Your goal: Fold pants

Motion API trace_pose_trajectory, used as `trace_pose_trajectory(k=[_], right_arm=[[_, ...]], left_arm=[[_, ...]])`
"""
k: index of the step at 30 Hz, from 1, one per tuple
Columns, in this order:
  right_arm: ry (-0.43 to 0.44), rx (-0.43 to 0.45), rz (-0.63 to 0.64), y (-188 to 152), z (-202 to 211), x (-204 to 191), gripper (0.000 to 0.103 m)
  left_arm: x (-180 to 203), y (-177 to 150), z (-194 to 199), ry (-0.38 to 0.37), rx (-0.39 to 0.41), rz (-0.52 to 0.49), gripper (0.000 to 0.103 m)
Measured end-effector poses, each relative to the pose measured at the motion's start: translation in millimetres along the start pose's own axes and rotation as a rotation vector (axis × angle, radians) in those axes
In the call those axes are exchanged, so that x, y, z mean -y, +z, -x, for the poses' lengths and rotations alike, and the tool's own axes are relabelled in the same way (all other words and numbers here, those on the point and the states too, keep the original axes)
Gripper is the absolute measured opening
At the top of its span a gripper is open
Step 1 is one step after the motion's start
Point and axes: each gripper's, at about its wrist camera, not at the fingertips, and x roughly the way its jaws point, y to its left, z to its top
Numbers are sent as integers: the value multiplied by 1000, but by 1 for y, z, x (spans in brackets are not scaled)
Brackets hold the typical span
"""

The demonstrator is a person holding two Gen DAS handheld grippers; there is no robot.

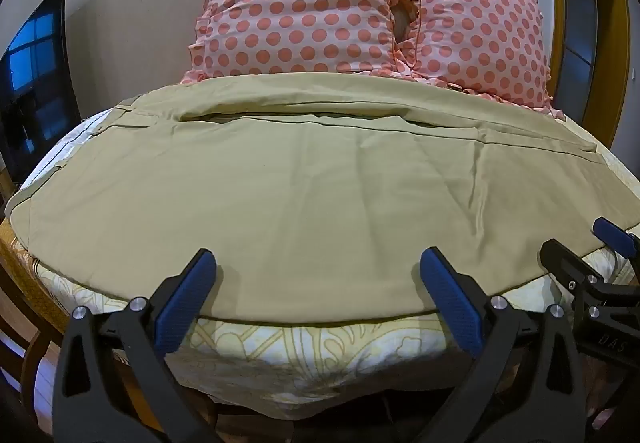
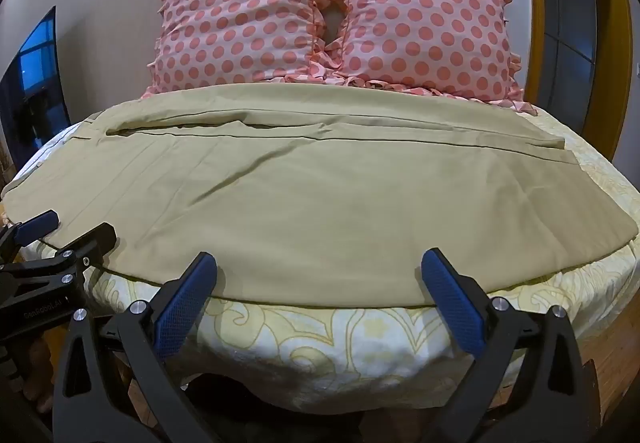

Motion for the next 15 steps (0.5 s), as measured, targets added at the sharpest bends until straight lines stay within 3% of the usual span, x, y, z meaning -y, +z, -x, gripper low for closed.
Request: trace_pose_trajectory(k=[15], right_arm=[[1,2,0,0,0,0,102]], left_arm=[[0,0,0,1,4,0,101]])
